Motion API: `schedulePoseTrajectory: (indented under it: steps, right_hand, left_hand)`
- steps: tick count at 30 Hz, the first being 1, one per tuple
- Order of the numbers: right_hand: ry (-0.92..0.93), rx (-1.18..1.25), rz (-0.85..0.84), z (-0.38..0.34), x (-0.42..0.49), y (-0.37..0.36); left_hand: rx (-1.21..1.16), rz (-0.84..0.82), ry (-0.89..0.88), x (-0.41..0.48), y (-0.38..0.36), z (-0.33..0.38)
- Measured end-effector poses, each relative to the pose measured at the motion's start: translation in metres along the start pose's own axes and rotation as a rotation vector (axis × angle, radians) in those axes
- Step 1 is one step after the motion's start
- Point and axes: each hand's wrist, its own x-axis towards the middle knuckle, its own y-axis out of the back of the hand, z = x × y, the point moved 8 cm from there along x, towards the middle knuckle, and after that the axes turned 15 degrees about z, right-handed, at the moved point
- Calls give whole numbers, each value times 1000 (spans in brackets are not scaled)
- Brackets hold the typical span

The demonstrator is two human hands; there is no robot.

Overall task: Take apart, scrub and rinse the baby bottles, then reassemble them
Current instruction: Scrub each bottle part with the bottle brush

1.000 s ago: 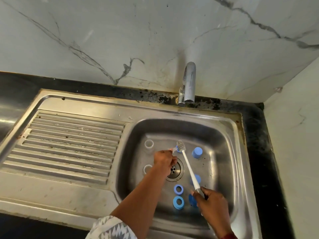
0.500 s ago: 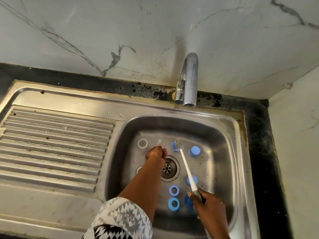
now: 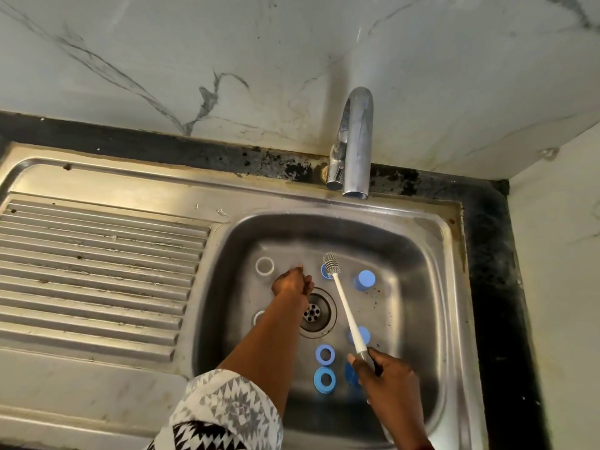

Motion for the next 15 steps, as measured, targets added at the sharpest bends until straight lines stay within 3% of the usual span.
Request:
schedulePoseTrajectory:
  steps: [4, 9, 15]
  right_hand:
    - [14, 5, 15, 2, 2, 0]
    - [-4, -1, 3, 3, 1, 0]
    - [-5, 16, 7, 4, 2, 1]
  left_hand:
    - [-62, -28, 56, -3, -3, 1]
    - [-3, 35, 1, -1, -6, 7]
    - [-74, -57, -2, -11, -16, 11]
